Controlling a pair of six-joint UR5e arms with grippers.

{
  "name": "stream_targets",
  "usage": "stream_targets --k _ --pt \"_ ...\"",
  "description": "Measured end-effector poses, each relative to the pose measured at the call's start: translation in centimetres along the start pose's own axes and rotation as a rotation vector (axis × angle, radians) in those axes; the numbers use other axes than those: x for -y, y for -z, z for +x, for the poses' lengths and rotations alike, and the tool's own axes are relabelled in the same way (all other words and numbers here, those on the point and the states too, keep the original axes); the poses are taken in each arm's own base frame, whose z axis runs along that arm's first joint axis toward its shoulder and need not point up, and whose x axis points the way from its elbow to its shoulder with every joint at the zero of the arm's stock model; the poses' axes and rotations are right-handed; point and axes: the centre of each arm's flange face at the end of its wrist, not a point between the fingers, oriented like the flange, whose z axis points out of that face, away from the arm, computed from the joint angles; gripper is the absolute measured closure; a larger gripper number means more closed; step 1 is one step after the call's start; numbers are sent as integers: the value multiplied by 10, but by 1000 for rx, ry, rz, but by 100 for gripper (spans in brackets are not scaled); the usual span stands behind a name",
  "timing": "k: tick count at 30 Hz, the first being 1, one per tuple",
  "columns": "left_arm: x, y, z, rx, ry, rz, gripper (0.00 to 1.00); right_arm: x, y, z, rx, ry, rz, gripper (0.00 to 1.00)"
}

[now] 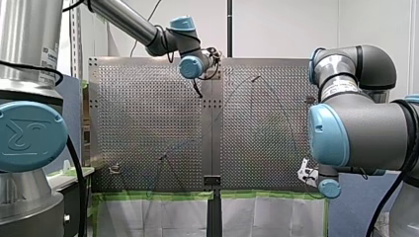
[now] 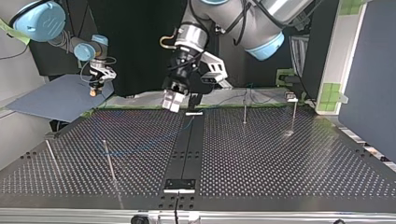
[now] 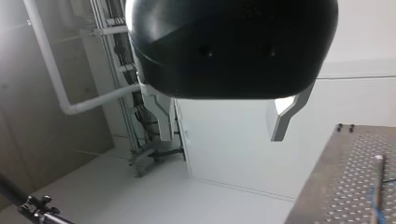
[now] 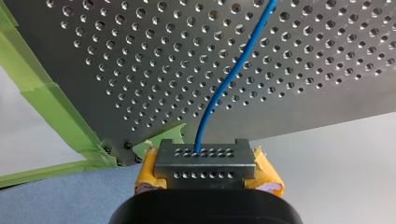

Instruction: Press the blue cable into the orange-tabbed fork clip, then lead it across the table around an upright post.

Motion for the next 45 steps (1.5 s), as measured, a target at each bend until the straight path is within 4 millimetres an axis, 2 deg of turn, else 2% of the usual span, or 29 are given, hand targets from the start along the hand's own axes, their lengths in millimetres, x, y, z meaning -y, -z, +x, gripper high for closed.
stream_targets --k 9,19,34,45 --pt "-20 29 23 -69 -21 -48 4 2 0 0 0 -1 3 100" --pt "-51 70 47 -162 -75 -167 4 3 0 0 0 -1 5 100" --pt "-95 129 70 -241 -161 -315 4 3 -1 0 0 -1 5 100" --pt "-116 159 82 -266 -221 -318 2 5 -1 -1 12 1 9 100"
